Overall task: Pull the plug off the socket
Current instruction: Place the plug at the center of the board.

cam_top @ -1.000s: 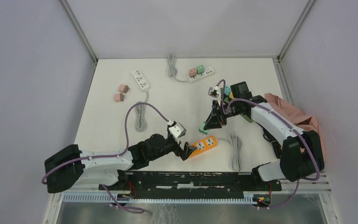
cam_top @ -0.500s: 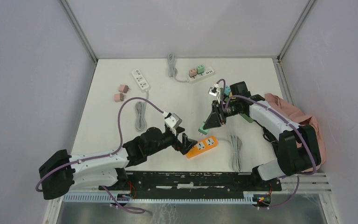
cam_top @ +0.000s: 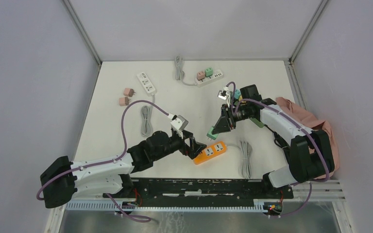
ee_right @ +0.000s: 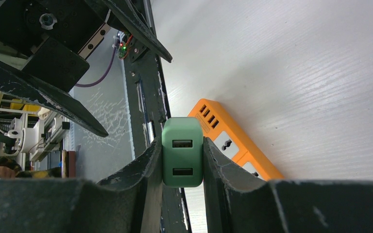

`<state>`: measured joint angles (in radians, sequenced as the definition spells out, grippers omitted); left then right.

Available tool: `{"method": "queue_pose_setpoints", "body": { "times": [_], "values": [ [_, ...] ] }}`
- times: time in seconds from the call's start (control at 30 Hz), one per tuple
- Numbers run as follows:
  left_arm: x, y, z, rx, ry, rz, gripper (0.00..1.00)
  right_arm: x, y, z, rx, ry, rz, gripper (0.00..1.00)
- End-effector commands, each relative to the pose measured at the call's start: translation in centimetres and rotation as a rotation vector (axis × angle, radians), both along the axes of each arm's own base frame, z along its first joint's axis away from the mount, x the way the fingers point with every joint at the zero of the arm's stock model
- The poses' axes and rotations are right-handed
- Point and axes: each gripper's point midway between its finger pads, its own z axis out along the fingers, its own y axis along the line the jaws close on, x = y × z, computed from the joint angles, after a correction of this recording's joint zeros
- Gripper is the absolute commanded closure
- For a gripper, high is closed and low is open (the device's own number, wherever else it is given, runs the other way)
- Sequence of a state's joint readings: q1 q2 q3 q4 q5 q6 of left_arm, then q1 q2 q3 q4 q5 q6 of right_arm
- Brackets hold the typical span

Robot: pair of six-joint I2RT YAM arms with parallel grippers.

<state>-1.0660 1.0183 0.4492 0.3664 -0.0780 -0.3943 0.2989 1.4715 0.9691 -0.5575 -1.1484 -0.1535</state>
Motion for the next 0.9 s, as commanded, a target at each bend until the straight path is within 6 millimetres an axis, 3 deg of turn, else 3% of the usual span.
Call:
{"method": "queue_pose_setpoints", "body": {
  "times": [0.0,0.17,0.87],
  "values": [
    [1.2,-0.3,3.1,-0.093,0.013,0.066,0.01,0.6,0.5,2.1,0.063,-0.044,0.020,0.99],
    [2.0,-0.1,2.7,-0.081,0.037,0.124,0.01,0.6,0.5,2.1,0.065,-0.042,0.021,0.99],
    [2.2,-0.6,1.4,-0.008,0.065,0.121,0.02,0.8,0.6,1.5,0.061,-0.008,0.012,0.99]
  ]
}}
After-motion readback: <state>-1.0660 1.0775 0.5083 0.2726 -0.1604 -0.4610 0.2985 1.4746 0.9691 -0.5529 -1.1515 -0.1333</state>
